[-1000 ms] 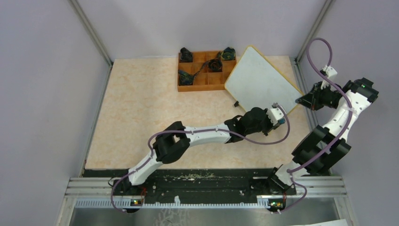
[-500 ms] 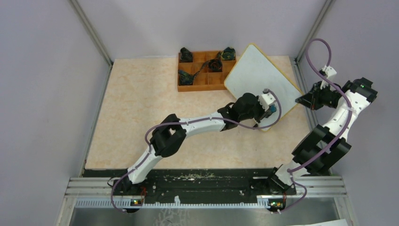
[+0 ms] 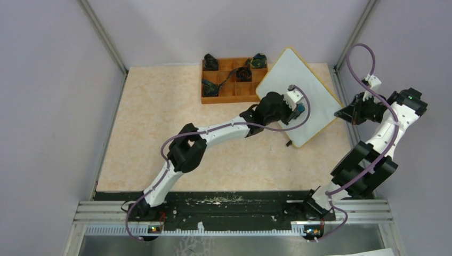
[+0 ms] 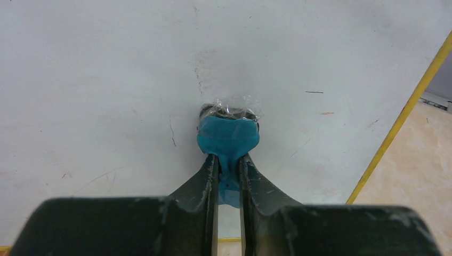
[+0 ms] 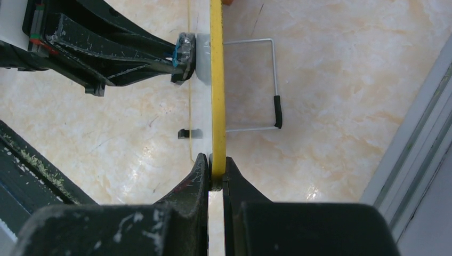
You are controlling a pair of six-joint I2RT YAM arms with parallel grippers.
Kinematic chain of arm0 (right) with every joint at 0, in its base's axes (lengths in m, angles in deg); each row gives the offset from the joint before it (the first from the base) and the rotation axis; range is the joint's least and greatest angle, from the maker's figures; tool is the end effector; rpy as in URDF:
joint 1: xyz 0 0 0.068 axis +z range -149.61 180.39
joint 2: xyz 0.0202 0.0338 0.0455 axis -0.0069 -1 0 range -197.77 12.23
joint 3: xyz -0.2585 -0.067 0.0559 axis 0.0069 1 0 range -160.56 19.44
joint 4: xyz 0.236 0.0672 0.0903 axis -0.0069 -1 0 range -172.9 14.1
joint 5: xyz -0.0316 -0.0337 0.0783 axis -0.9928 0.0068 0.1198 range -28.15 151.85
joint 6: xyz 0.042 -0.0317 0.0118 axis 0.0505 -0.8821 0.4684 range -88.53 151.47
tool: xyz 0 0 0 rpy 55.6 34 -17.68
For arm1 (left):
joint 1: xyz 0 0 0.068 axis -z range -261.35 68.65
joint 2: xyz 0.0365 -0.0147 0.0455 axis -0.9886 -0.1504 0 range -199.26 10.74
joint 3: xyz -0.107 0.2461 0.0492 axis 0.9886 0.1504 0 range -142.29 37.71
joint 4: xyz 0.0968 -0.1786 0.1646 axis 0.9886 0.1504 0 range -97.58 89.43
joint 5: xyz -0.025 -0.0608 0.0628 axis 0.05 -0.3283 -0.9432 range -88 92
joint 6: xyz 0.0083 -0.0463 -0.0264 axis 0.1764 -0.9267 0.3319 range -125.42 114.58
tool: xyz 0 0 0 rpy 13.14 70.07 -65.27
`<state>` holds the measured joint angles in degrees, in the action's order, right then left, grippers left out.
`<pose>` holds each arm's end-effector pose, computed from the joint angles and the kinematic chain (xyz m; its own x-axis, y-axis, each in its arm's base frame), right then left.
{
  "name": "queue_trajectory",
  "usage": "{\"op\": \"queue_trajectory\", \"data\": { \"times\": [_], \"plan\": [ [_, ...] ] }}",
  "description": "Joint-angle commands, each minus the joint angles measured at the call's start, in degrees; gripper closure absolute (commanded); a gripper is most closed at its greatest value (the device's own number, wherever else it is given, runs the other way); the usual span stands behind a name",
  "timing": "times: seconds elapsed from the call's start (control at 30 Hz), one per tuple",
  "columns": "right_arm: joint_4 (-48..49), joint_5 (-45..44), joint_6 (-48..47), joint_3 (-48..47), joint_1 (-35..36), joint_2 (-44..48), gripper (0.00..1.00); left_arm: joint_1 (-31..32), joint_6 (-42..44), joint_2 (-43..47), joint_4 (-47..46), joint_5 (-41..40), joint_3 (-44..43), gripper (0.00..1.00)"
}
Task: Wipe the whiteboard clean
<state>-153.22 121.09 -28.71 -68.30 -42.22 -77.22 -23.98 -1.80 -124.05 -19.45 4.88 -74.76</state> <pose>0.2280 -0.1682 0.3397 -0.5551 -0.0921 -0.8267 -0.5145 0.8190 0.2542 0.3023 -0.4752 0.2435 -0.0427 0.1837 -0.9821 0.8721 0.4865 0.0531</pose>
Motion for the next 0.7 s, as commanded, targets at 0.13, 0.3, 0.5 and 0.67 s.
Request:
{"op": "queue_trajectory", "data": {
  "times": [0.13, 0.3, 0.5, 0.67],
  "plan": [
    [-8.63, -10.72, -5.05, 2.78, 2.6, -1.19, 1.0, 3.06, 1.84, -1.79, -0.24, -4.37, -5.41, 1.0],
    [-8.64, -11.91, -4.77, 2.4, 2.55, -0.46, 1.0, 4.78, 2.7, 0.09, 0.15, -4.52, -4.82, 1.0],
    [-8.64, -13.9, -5.2, 3.24, 2.57, 0.82, 1.0, 4.54, 5.1, 6.62, -2.46, -7.47, 2.51, 1.0],
    [-8.71, -15.36, -5.04, 3.41, 2.56, 1.69, 1.0, 3.88, 5.95, 10.16, -3.58, -8.8, 6.61, 1.0]
  ]
}}
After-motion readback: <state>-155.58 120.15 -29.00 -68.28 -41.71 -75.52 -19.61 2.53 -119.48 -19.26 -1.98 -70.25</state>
